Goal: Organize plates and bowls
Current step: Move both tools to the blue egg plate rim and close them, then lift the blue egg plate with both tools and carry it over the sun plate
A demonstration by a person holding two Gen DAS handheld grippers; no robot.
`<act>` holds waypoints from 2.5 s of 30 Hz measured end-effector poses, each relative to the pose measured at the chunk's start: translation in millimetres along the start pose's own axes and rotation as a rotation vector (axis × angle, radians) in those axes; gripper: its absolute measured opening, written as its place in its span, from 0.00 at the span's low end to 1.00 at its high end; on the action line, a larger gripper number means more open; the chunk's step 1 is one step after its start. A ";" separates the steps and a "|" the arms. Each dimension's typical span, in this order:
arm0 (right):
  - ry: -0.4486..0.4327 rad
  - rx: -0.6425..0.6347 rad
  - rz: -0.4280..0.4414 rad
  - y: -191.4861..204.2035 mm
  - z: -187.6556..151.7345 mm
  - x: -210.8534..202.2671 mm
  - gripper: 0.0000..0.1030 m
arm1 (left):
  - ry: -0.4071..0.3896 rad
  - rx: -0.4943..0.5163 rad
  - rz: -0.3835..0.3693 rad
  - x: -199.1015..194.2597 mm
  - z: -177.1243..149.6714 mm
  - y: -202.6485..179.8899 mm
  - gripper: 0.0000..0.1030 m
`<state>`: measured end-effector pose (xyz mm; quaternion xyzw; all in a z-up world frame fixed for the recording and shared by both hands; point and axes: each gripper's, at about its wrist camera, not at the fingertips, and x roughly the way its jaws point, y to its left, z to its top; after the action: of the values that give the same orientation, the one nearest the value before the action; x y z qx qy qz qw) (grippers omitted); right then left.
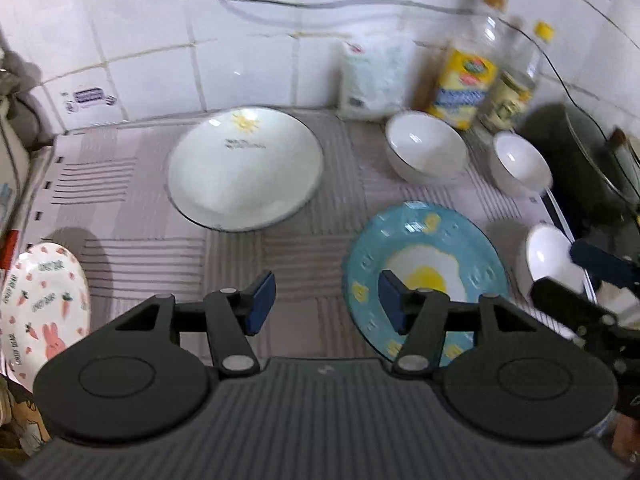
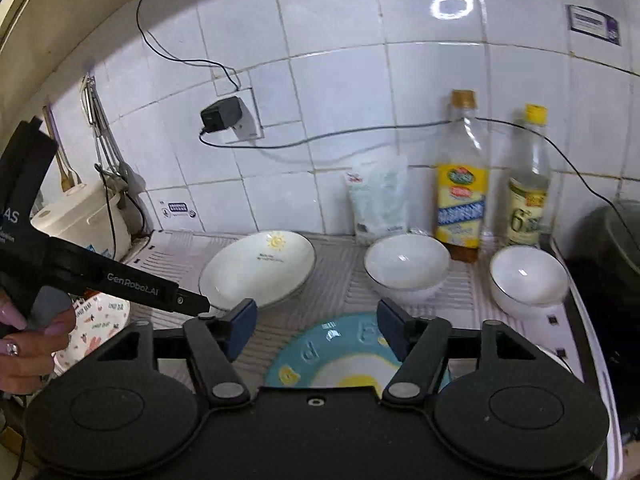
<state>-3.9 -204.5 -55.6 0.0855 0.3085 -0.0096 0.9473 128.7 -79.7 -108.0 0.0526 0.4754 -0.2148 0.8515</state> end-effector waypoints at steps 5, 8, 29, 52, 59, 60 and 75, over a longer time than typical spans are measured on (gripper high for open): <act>0.050 0.055 0.002 -15.6 -22.7 -11.4 0.75 | 0.057 0.051 0.001 9.0 -13.8 -24.8 0.60; 0.056 0.061 -0.015 -22.0 -36.4 -14.1 0.83 | 0.074 0.069 -0.006 11.1 -20.1 -35.9 0.65; 0.040 0.257 -0.055 -59.1 -120.2 32.3 0.86 | 0.156 0.112 0.072 105.3 -28.3 -46.8 0.86; 0.134 0.339 -0.107 -82.5 -120.6 74.6 0.21 | 0.236 0.182 0.016 138.1 -24.6 -44.5 0.37; 0.116 0.501 -0.065 -98.6 -126.9 82.8 0.18 | 0.186 0.174 -0.012 142.8 -23.7 -42.3 0.36; 0.121 0.509 -0.064 -99.3 -126.4 83.0 0.18 | 0.185 0.176 -0.015 142.6 -23.7 -42.0 0.35; 0.201 0.388 -0.006 -78.4 -109.8 71.2 0.19 | 0.222 0.177 -0.026 112.4 -43.1 -27.7 0.33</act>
<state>-15.8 -260.8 -196.8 0.2658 0.3941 -0.0629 0.8776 134.5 -127.5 -221.8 0.1450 0.5463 -0.2598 0.7829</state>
